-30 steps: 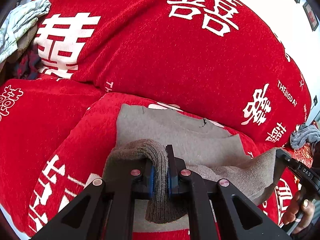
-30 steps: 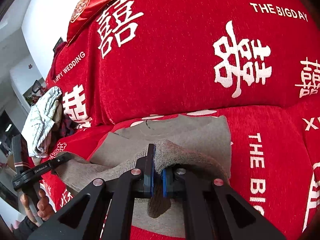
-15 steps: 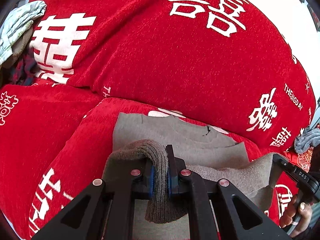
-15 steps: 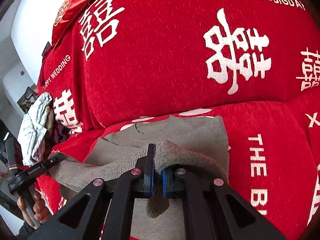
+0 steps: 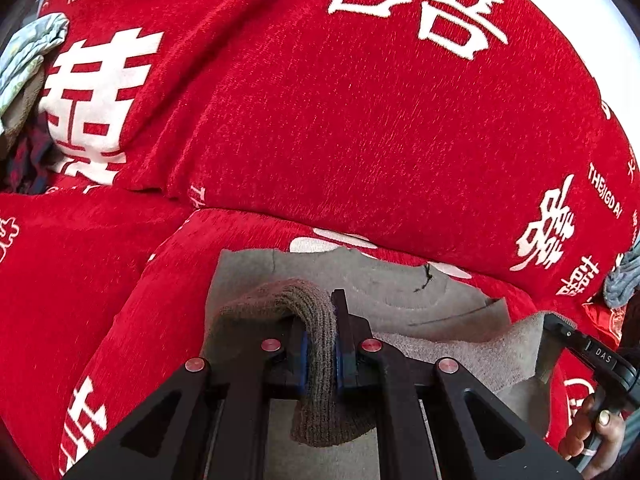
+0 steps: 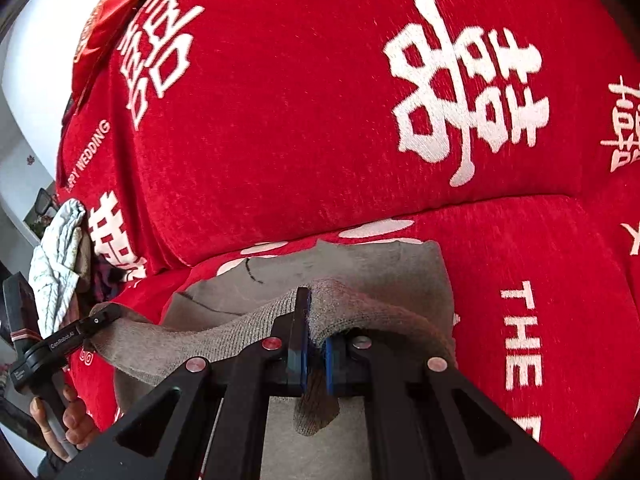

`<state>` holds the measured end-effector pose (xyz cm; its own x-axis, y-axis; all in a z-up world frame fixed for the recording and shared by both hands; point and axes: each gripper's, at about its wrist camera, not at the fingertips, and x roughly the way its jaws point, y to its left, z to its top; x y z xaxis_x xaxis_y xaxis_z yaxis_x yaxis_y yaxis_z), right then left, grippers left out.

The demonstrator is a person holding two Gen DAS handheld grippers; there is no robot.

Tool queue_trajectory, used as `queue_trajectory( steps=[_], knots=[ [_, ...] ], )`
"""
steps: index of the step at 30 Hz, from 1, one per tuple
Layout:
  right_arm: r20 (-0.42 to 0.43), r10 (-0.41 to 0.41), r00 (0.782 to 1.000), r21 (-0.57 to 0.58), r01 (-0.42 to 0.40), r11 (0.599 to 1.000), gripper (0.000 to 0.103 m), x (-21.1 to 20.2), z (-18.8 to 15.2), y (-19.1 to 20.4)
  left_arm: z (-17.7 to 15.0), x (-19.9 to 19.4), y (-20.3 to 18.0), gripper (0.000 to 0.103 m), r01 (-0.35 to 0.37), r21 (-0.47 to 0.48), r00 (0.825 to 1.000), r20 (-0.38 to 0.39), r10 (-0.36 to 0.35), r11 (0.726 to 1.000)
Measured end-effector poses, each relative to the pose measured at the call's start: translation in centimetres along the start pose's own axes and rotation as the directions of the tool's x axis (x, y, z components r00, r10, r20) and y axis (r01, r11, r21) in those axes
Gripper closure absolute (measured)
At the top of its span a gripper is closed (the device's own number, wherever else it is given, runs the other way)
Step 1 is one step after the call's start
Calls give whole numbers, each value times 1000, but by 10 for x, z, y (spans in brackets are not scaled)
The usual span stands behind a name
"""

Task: Fold small clothes
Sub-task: 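Lay the held hem down over the collar with both grippers, then open both grippers and withdraw them from the folded sweater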

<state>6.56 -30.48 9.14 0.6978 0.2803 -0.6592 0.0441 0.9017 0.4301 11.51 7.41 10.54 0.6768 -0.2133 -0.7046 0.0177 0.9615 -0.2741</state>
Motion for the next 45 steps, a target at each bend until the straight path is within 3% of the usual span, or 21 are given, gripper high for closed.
queue_trajectory(
  steps=[17, 35, 42, 44, 45],
  knots=[
    [-63, -25, 998, 42, 28, 999, 97, 52, 12, -25, 8, 57, 5, 92, -50, 11, 996, -67, 51, 999],
    [-150, -74, 986, 97, 89, 991, 97, 96, 5, -51, -2, 114, 20, 92, -93, -10, 980, -178, 90, 996],
    [-164, 5, 986, 203, 28, 979, 95, 94, 6, -65, 4, 122, 30, 87, -63, -72, 967, -252, 43, 995],
    [-152, 27, 988, 236, 9, 972, 92, 85, 9, -67, 7, 118, 34, 87, -48, -94, 964, -265, 21, 994],
    [-130, 38, 991, 245, -5, 970, 85, 76, 11, -66, 7, 116, 35, 87, -37, -105, 963, -268, 8, 994]
  ],
)
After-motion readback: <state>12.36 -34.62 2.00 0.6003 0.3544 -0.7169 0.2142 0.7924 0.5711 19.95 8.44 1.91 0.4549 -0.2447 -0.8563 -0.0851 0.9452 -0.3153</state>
